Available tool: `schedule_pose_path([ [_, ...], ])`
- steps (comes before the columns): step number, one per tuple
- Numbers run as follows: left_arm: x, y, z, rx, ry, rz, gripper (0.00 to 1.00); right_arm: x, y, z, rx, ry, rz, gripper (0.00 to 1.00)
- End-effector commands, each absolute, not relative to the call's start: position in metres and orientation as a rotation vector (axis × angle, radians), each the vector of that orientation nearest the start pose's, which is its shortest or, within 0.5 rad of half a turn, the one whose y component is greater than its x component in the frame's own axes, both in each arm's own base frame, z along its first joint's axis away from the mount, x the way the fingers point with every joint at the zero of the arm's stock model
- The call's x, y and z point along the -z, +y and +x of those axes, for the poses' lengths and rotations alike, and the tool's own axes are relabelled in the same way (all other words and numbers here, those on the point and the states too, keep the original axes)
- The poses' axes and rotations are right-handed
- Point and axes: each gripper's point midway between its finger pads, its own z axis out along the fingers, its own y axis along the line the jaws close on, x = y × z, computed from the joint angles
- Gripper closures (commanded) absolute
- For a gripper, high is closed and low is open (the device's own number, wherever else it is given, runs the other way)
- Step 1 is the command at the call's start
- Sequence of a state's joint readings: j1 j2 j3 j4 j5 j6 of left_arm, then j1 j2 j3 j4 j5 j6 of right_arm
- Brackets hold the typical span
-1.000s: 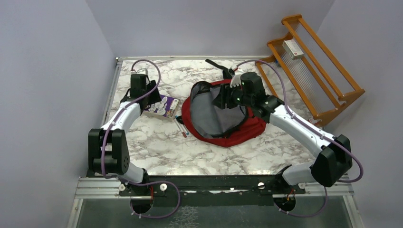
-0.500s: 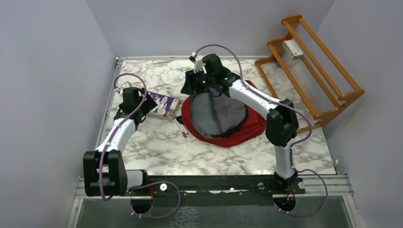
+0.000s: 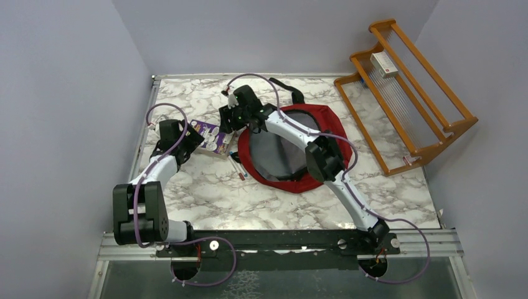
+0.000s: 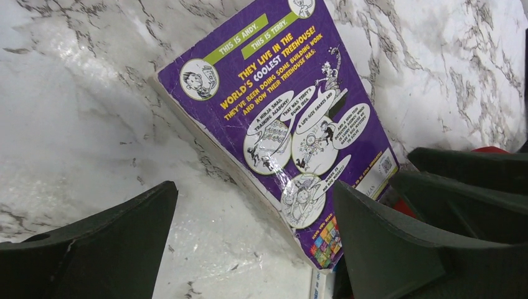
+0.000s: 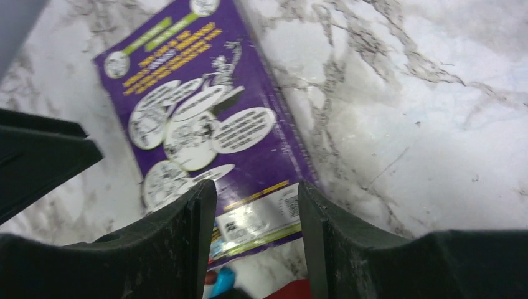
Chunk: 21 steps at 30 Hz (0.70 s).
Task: Pack the student bag
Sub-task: Pick up the book from the center of the board.
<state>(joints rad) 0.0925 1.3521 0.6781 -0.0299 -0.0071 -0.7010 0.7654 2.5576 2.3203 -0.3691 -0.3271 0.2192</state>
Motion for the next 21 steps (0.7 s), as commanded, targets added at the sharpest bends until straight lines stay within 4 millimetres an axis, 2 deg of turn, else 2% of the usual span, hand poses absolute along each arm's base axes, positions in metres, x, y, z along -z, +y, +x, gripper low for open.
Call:
schedule_pose_path([
  [1,-0.079,0.002,0.375,0.403,2.078,-0.917,0.05,-0.081,0.503,0.460,-0.773,2.133,-0.739,0.43],
  [4,-0.073,0.000,0.377,0.418,2.088,-0.934,0.05,-0.073,0.499,0.469,-0.707,2.120,-0.734,0.41],
  [7,-0.069,-0.003,0.377,0.434,2.095,-0.933,0.05,-0.064,0.499,0.468,-0.698,2.119,-0.769,0.39],
  [15,-0.056,-0.003,0.367,0.413,2.143,-0.963,0.02,-0.034,0.508,0.424,-0.909,2.212,-0.916,0.36],
  [21,-0.040,-0.003,0.355,0.396,2.183,-0.993,0.01,-0.014,0.499,0.411,-0.917,2.302,-0.914,0.36],
])
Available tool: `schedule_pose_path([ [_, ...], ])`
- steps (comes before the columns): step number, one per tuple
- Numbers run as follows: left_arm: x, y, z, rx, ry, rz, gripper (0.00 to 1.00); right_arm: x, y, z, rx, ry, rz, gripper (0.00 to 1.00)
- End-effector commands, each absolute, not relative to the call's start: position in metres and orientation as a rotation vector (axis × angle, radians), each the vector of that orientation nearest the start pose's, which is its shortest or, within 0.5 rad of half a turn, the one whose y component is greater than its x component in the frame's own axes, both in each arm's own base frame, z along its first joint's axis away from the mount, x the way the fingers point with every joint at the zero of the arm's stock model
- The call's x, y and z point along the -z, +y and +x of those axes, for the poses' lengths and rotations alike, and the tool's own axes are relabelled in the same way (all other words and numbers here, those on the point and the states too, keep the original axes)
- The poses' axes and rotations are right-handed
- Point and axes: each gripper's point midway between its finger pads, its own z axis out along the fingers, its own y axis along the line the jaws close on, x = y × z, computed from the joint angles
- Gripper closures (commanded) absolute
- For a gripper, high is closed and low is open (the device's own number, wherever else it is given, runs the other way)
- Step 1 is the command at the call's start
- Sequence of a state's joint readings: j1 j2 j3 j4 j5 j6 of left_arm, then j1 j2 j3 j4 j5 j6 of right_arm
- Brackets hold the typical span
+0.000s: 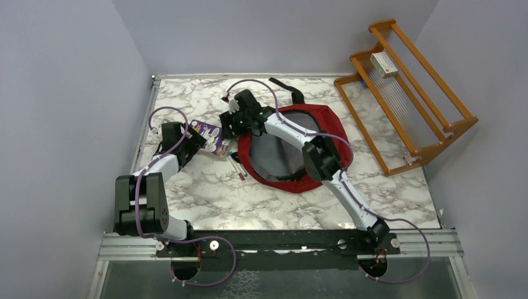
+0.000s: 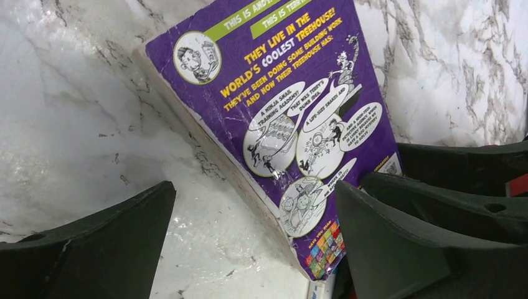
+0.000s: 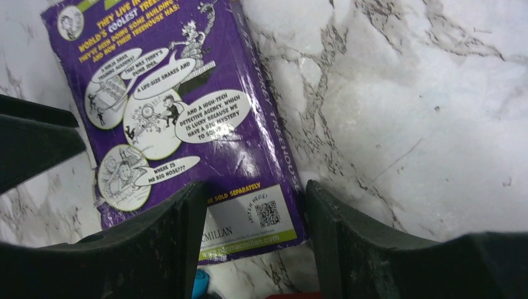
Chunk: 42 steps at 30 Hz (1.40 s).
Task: Pack the student bag
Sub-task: Pick up the book from the center of the board.
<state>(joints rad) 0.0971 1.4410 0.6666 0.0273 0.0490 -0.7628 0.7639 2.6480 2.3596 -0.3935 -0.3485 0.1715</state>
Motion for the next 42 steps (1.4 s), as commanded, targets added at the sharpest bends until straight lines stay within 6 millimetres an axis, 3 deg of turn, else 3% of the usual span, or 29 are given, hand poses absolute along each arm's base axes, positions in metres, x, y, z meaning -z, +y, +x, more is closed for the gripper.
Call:
schedule_pose_path([
  [1,-0.038,-0.006,0.354,0.409,2.190,-0.994,0.01,-0.013,0.498,0.410,-0.913,2.310,-0.916,0.36],
  [7,-0.025,-0.020,0.353,0.453,2.241,-0.990,0.01,-0.013,0.490,0.410,-0.863,2.324,-0.912,0.36],
  [15,-0.004,-0.034,0.366,0.480,2.297,-0.975,0.01,-0.016,0.485,0.404,-0.862,2.344,-0.907,0.36],
  [19,-0.008,-0.035,0.384,0.496,2.290,-0.936,0.01,-0.014,0.480,0.399,-0.857,2.370,-0.909,0.36],
  [26,-0.022,-0.030,0.438,0.457,2.322,-0.763,0.01,-0.006,0.463,0.401,-0.763,2.432,-0.819,0.36],
  [28,-0.022,-0.024,0.441,0.402,2.362,-0.750,0.01,-0.005,0.457,0.404,-0.757,2.450,-0.767,0.36],
  [31,-0.028,-0.015,0.431,0.328,2.381,-0.765,0.01,-0.006,0.452,0.406,-0.779,2.467,-0.704,0.36],
  [34,-0.026,-0.012,0.409,0.290,2.411,-0.778,0.01,-0.005,0.448,0.410,-0.798,2.486,-0.651,0.36],
  [38,-0.013,-0.025,0.378,0.334,2.455,-0.775,0.01,-0.006,0.446,0.416,-0.817,2.490,-0.610,0.36],
  [42,0.000,-0.038,0.365,0.327,2.511,-0.718,0.04,-0.008,0.447,0.417,-0.837,2.488,-0.602,0.36],
])
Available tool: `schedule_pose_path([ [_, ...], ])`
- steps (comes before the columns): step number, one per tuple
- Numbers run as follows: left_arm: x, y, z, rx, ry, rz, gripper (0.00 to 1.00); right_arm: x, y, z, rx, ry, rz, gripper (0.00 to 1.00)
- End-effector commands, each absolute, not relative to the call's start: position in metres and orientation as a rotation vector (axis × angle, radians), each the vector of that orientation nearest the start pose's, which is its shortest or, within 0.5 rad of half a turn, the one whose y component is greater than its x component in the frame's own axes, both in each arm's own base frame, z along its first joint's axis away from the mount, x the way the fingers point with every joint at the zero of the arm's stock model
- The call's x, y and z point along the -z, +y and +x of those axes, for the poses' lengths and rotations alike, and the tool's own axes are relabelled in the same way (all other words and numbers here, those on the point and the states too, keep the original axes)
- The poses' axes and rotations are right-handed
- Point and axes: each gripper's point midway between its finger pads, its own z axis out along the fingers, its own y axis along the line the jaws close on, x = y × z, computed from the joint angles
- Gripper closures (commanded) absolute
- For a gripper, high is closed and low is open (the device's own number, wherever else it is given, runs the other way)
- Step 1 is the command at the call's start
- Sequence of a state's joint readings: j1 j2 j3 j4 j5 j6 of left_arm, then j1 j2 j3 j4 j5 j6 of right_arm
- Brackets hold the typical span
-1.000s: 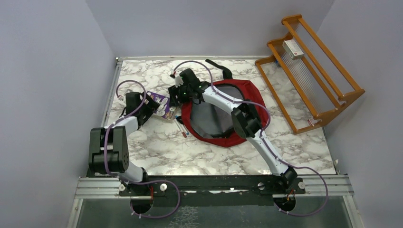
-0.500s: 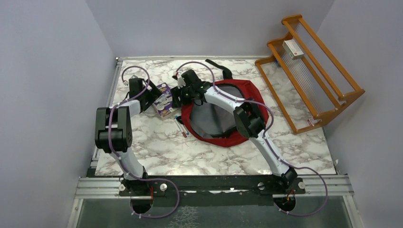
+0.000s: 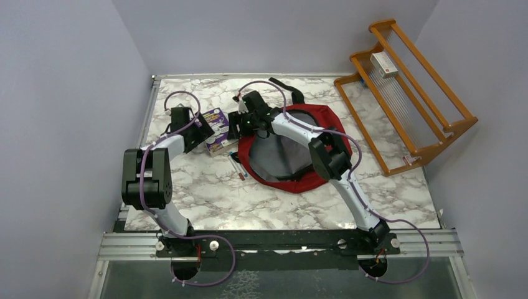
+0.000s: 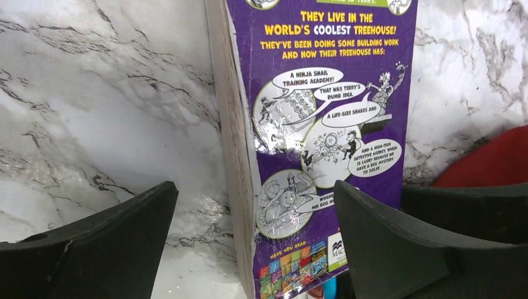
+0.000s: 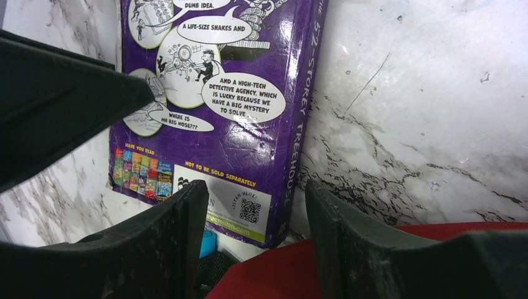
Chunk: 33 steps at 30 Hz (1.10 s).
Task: Pack the student bag
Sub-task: Pick up the book from the center of the board.
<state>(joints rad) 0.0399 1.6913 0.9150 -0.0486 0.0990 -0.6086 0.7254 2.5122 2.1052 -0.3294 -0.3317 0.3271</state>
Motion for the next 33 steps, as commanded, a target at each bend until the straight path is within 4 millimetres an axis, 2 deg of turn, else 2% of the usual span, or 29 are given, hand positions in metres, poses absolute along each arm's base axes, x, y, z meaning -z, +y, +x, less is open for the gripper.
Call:
schedule_pose_path([
  [1,0.002,-0.037,0.364,0.320,2.518,-0.722,0.06,-0.008,0.447,0.416,-0.839,2.490,-0.603,0.36],
  [6,0.014,-0.037,0.363,0.313,2.543,-0.748,0.26,-0.008,0.446,0.415,-0.855,2.490,-0.607,0.36],
  [10,0.024,-0.037,0.359,0.310,2.548,-0.786,0.36,-0.010,0.446,0.414,-0.891,2.491,-0.606,0.36],
  [16,0.044,-0.051,0.348,0.417,2.562,-0.823,0.67,-0.013,0.444,0.417,-0.940,2.497,-0.585,0.36],
  [19,0.052,-0.051,0.340,0.424,2.576,-0.843,0.81,-0.013,0.442,0.419,-0.951,2.498,-0.577,0.36],
  [24,0.051,-0.048,0.338,0.448,2.548,-0.872,0.99,-0.014,0.441,0.422,-1.016,2.509,-0.530,0.36],
  [33,0.051,-0.047,0.335,0.468,2.536,-0.895,1.00,-0.015,0.439,0.428,-1.237,2.559,-0.346,0.36],
])
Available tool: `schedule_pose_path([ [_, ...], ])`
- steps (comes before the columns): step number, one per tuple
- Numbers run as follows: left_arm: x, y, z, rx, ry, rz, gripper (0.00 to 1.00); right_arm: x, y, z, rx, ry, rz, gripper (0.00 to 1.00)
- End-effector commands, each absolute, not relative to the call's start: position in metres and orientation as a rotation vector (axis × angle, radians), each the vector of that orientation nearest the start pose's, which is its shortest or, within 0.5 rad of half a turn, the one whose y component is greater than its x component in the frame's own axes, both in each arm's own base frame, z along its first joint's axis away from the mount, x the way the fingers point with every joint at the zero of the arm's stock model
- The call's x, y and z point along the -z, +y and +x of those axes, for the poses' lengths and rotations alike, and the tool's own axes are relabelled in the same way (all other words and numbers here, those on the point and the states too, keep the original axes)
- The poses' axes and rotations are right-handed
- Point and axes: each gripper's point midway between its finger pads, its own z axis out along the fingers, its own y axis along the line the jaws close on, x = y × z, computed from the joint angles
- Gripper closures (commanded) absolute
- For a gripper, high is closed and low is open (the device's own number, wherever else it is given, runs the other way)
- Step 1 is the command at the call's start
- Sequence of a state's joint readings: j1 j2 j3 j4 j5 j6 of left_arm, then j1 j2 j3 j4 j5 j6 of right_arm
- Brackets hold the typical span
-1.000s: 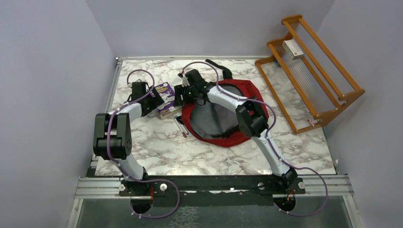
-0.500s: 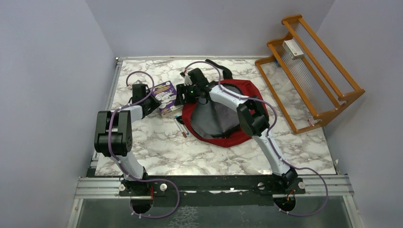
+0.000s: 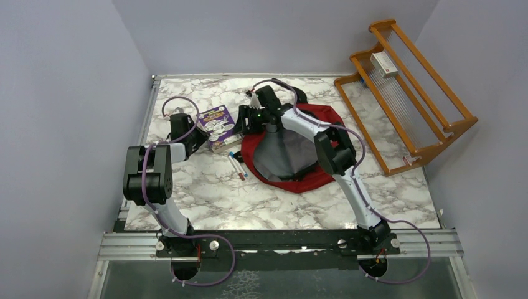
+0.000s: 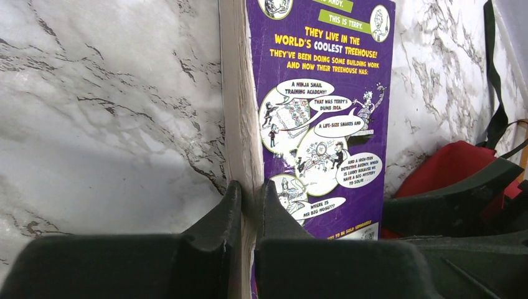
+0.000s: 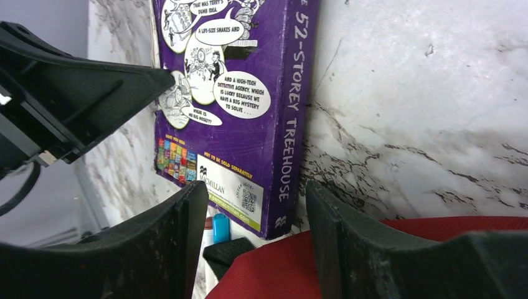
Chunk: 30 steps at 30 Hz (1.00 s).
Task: Pack the student bag
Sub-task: Pick up the book from the center of the board.
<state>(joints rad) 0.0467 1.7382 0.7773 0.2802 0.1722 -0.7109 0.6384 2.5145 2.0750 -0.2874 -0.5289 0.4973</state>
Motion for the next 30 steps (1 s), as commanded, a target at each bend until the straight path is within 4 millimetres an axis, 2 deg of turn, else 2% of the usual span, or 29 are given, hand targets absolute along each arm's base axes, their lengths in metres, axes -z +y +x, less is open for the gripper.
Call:
schedule_pose_path([
  [1,0.051,-0.047,0.334,0.472,2.537,-0.895,1.00,-0.015,0.441,0.427,-1.262,2.563,-0.338,0.36],
  [7,0.045,-0.052,0.335,0.546,2.506,-0.892,1.00,-0.015,0.453,0.415,-1.460,2.582,-0.301,0.37],
  [20,0.031,-0.057,0.331,0.803,2.374,-0.986,1.00,-0.015,0.458,0.408,-1.570,2.580,-0.293,0.37],
  [25,0.030,-0.058,0.330,0.838,2.362,-0.999,1.00,-0.015,0.460,0.403,-1.622,2.578,-0.316,0.38],
  [30,0.030,-0.059,0.332,0.855,2.364,-0.983,1.00,-0.023,0.469,0.394,-1.741,2.548,-0.388,0.43],
])
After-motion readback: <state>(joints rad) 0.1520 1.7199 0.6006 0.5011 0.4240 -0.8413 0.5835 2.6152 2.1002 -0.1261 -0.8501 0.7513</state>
